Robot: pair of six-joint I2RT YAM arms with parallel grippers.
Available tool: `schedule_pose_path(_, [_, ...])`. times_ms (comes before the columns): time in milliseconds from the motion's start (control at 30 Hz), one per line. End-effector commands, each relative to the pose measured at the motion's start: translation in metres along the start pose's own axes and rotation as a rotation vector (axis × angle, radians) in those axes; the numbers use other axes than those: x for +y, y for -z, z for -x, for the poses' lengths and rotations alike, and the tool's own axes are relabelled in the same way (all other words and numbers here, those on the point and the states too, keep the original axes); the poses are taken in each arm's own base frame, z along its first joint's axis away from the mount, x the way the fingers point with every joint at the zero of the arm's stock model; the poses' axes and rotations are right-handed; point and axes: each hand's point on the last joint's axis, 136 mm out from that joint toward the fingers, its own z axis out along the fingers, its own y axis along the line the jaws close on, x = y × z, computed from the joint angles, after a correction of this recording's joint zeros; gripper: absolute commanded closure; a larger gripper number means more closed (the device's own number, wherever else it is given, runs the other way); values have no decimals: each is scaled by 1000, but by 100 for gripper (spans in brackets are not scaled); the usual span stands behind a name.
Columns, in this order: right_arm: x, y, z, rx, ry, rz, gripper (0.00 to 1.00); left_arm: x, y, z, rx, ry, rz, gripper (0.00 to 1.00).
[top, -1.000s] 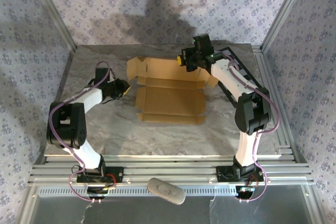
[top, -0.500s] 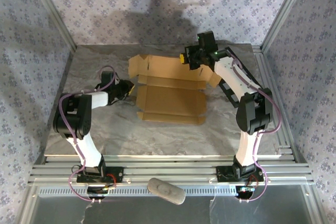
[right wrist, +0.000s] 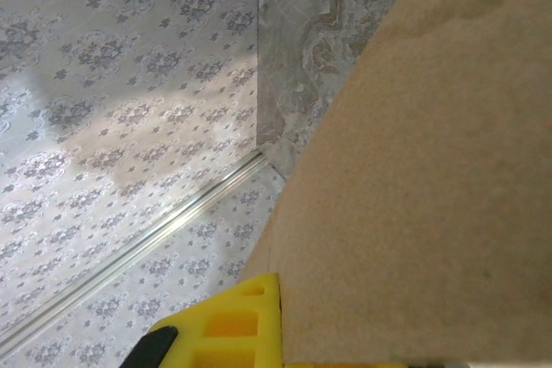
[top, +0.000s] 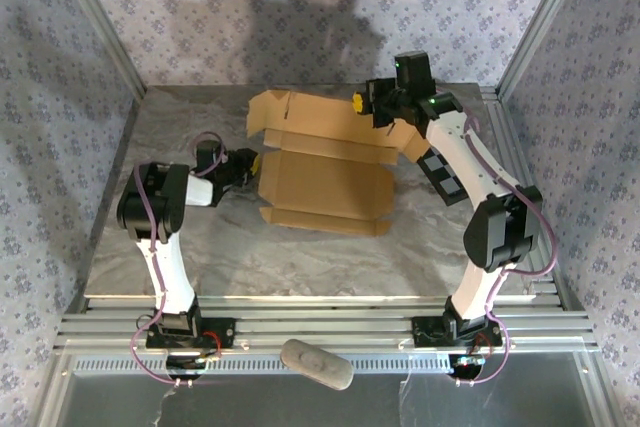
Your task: Fold the paper box
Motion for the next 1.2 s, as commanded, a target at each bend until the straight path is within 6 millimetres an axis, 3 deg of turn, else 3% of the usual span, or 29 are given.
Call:
schedule_pose_path(0, [4, 4, 4, 3, -21, 18, 100, -49, -4, -19, 65, -43, -147, 76])
schedule_pose_path(333, [2, -2, 9, 8, -33, 19, 100, -73, 11, -43, 99, -92, -215, 72])
schedule_pose_path(567, [-1, -5, 10, 15, -45, 15, 100, -91, 19, -54, 112, -207, -183, 60])
schedule_pose_path(1000, [-3, -3, 7, 24, -50, 16, 100, -71, -1, -89, 237, -327, 4, 58])
schedule_pose_path(1167, [-4, -3, 5, 25, -54, 14, 100, -55, -5, -102, 294, -452, 171, 58])
